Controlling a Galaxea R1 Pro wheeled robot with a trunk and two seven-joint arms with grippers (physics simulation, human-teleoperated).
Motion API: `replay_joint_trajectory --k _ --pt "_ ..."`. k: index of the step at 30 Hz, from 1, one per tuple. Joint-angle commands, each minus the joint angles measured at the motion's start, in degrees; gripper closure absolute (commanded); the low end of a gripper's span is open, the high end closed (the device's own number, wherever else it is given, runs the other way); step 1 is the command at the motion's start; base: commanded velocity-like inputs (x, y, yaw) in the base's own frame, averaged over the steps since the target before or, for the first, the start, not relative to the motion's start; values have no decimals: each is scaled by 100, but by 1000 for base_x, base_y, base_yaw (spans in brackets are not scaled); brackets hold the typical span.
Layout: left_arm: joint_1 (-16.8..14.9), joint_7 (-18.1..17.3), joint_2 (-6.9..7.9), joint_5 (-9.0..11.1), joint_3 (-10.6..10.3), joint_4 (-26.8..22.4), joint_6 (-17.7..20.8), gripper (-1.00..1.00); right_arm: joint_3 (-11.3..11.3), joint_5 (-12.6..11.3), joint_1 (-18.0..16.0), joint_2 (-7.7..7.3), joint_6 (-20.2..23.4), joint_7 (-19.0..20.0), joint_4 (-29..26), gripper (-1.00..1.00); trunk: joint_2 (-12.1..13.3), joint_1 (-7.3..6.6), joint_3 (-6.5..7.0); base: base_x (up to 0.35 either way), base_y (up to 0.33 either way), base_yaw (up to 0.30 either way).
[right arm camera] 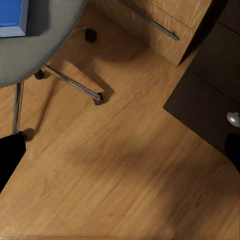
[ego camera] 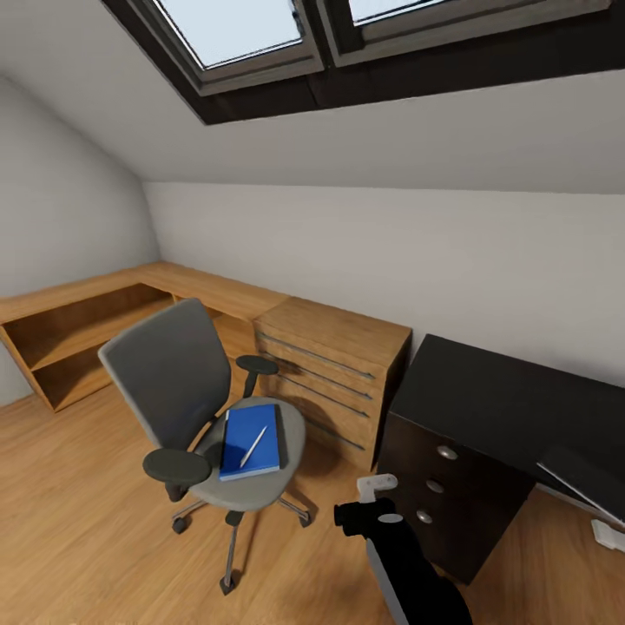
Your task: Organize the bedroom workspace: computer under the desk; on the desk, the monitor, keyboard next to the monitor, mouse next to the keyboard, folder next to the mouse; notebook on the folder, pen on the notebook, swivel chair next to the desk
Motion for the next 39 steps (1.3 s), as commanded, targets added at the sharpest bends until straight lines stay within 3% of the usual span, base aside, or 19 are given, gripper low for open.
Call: replay_joint_trajectory --k 1,12,14,22,39 --pt "1 40 6 51 -44 -8 -17 -100 11 1 -1 0 31 -29 -11 -100 -3 0 -5 -44 60 1" --pt "1 44 8 51 -42 -9 -17 -100 18 -40 4 0 -6 -22 -25 -100 -3 0 -5 -14 18 0" --pt "1 42 13 51 -41 -10 -17 -100 26 -208 4 0 -92 -23 -28 -100 -3 0 -5 -2 2 0" --pt "1 41 27 51 -26 -22 -32 -100 23 -382 4 0 -140 -17 -144 -100 -3 0 -5 0 3 16" --pt "1 40 33 51 -19 -27 -43 -100 26 -485 4 0 -254 -41 -164 -100 -3 0 -5 0 260 242"
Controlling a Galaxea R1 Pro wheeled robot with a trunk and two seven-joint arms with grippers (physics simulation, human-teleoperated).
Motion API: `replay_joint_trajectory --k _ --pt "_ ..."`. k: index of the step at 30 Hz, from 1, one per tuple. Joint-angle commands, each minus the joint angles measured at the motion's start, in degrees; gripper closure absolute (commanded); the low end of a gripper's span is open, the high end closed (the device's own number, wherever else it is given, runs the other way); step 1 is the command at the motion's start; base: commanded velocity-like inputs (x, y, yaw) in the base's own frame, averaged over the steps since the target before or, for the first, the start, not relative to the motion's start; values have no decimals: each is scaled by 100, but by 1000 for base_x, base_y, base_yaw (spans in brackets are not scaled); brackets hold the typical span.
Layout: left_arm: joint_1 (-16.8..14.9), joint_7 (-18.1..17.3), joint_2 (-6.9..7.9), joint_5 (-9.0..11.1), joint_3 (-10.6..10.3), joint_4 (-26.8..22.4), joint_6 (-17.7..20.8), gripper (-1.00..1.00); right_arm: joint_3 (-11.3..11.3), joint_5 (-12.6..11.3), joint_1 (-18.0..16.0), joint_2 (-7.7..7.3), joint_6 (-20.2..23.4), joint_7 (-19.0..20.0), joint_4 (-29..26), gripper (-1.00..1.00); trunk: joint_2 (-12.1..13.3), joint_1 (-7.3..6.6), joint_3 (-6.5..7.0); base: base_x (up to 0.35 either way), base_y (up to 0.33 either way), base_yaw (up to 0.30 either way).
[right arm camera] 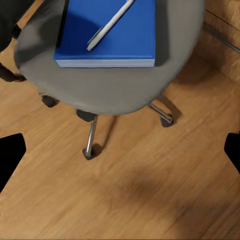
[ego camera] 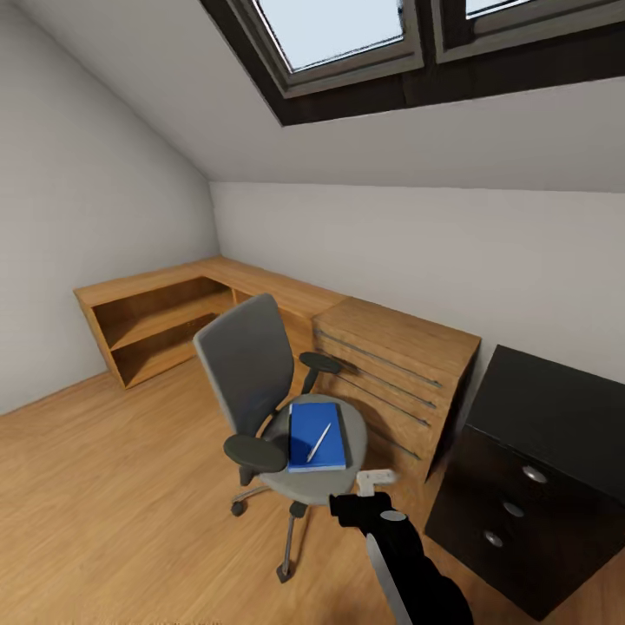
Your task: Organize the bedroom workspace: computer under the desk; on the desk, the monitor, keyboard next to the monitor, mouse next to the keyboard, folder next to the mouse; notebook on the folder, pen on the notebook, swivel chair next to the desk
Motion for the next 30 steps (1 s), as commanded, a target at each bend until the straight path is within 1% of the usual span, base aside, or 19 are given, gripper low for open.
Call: replay_joint_trajectory --k 1,6,11,15,17,23,30 --pt "1 33 7 50 -41 -7 -16 -100 10 -47 -4 0 13 -49 -6 -100 -4 1 -5 0 328 273" --pt "1 32 8 50 -41 -7 -16 -100 8 -46 -4 0 -24 -51 -2 -100 -4 1 -6 0 328 224" --pt "1 33 7 50 -39 -7 -16 -100 3 -46 -4 0 -33 -49 -1 -100 -4 1 -7 0 226 85" --pt "1 33 3 46 -44 -9 -18 -100 2 -46 -4 0 -36 -50 2 -100 -4 1 -7 0 68 24" --pt "1 45 5 42 -42 -73 -143 -100 1 -51 -4 0 -37 -44 -1 -100 -4 1 -7 0 11 4" --pt "1 50 1 36 -40 -104 -271 -100 1 -47 -4 0 -38 -43 -3 -100 -4 1 -7 0 5 2" --pt "1 47 -2 33 -39 -112 -307 -100 -3 -39 -4 0 -38 -48 -18 -100 -4 1 -7 0 0 0"
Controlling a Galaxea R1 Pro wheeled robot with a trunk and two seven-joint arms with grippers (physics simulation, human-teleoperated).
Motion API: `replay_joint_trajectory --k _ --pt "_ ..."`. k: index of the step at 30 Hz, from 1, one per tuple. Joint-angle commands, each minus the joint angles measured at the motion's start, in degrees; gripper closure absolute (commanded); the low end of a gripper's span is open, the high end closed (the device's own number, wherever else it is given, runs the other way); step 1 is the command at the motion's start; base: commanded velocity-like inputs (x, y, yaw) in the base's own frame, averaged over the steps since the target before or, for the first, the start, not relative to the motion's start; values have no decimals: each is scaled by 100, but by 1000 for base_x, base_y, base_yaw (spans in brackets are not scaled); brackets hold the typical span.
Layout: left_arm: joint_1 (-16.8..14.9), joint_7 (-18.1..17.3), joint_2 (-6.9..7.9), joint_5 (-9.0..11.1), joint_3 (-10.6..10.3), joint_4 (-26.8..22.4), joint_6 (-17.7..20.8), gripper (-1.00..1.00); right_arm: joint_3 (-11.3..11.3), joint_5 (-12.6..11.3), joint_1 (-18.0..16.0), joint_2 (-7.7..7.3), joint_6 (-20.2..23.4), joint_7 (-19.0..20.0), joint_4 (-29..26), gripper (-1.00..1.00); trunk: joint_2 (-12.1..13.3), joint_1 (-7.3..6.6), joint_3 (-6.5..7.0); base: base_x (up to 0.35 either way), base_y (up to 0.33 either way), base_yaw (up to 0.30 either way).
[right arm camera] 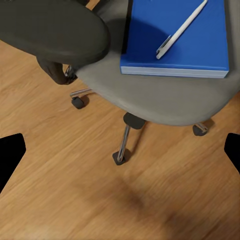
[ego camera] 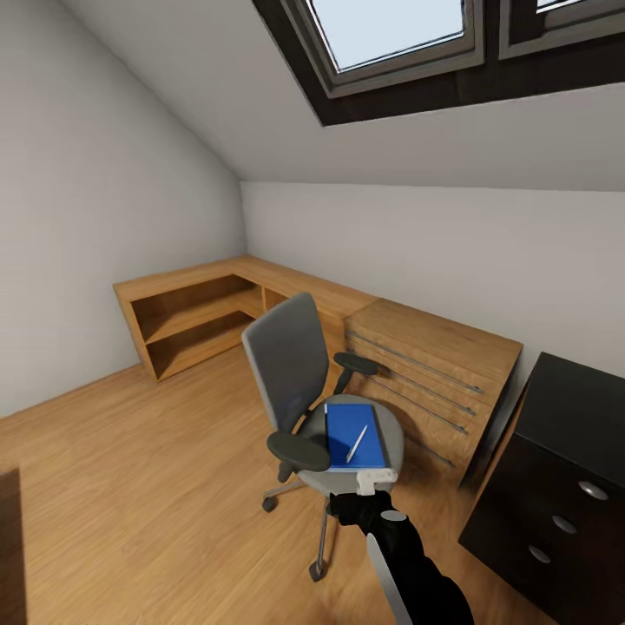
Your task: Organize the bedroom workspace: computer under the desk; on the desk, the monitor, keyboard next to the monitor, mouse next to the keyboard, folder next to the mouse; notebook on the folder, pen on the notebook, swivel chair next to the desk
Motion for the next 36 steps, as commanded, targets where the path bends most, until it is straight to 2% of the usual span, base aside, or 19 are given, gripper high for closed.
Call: replay_joint_trajectory --k 1,7,12,15,24,36 --pt "1 30 13 47 -41 -36 -21 -100 13 -28 -3 0 17 -47 -25 -100 -3 0 -5 0 0 0" --pt "1 19 20 53 -22 -258 -22 -100 15 6 -43 0 25 -56 -9 -100 -3 0 -5 0 0 0" --pt "1 19 29 55 52 -363 -22 -100 -1 8 -289 0 35 -65 23 -100 -3 0 -5 0 0 0" --pt "1 17 32 55 101 -410 -22 -100 -31 9 -555 0 38 -67 59 -100 -3 0 -5 0 0 0" --pt "1 15 29 56 144 -564 -22 -100 -464 9 -1122 0 40 -68 405 -100 -3 0 -5 0 0 0" --pt "1 25 29 70 201 -915 77 -100 -570 14 -1302 0 -84 -61 829 -100 -3 0 -5 0 0 0"
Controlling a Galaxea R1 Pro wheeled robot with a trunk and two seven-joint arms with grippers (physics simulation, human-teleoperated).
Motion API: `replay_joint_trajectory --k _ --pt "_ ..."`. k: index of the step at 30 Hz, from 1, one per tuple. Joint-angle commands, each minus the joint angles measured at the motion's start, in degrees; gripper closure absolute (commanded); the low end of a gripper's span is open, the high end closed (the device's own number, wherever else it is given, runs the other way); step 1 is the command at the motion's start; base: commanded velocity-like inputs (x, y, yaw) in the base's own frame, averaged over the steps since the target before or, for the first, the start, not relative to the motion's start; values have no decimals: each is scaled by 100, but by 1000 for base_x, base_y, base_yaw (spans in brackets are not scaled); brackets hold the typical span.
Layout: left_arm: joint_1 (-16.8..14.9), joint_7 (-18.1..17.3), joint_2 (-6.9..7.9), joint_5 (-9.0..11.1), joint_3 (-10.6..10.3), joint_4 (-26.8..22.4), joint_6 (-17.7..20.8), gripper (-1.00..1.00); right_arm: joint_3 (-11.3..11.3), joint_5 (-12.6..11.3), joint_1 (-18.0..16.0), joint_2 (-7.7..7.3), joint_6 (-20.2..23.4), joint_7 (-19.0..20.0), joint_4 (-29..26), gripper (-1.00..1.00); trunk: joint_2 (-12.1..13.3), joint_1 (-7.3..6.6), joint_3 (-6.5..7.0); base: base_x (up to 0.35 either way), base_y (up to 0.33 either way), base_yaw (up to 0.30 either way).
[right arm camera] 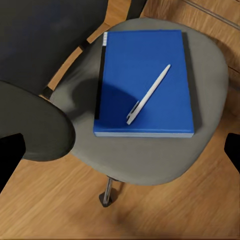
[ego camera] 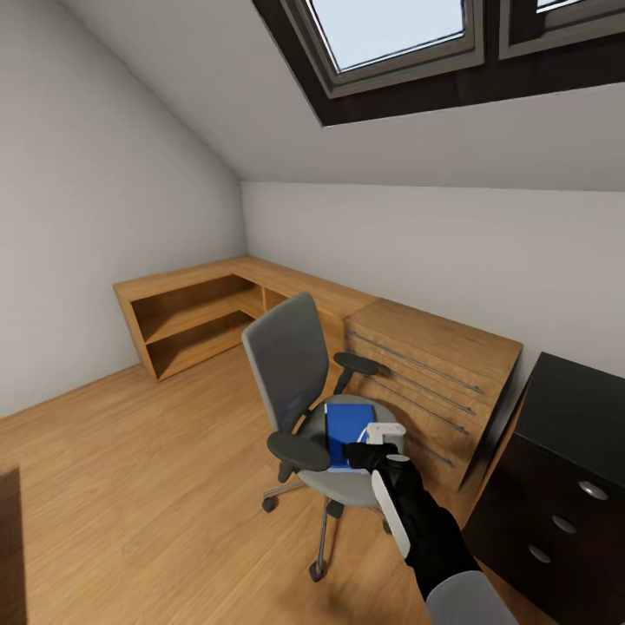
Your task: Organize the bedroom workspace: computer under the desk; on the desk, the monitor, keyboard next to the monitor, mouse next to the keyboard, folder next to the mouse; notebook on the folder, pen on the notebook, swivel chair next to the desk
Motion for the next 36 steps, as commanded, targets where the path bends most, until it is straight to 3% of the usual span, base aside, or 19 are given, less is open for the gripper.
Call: replay_joint_trajectory --k 1,4,5,8,9,12,13,18,22,27,36 --pt "2 19 2 49 1 -91 17 -100 10 -39 -6 0 -32 -45 67 -100 -4 0 -5 0 0 0" --pt "2 21 -4 60 89 -636 347 -100 7 -37 -16 0 -308 -44 347 -100 -4 0 -5 0 0 0" --pt "2 23 -10 74 191 -1497 1073 -100 5 -37 -22 0 -492 -44 497 -100 -4 0 -5 0 0 0" --pt "2 20 -14 134 297 -2224 1812 -100 5 -40 -31 0 -550 -44 545 -100 -4 0 -5 0 0 0" --pt "2 19 -18 224 385 -2742 2337 -100 5 -42 -35 0 -571 -47 562 -100 -4 0 -5 0 0 0" --pt "2 21 -31 416 497 -3568 3069 -100 2 -47 -38 0 -581 -50 581 -100 -4 0 -5 0 0 0" --pt "2 25 -39 538 542 -4053 3484 -100 -2 -53 -39 0 -562 -52 586 -100 -4 0 -5 0 0 0" --pt "2 32 -55 761 590 -4968 4304 -100 -4 -60 -41 0 -378 -230 595 -100 -4 0 -5 0 0 0" --pt "2 41 -58 756 488 -4940 4332 -100 -1 -55 -41 0 -339 -537 612 -100 -4 0 -5 46 0 0" --pt "2 44 -45 750 531 -4917 4258 -100 0 -54 -41 0 -329 -746 737 -100 -4 0 -5 225 0 0" --pt "2 37 -52 752 572 -4884 4229 -100 4 -48 -41 0 -341 -833 898 -100 -4 0 -5 309 0 0"
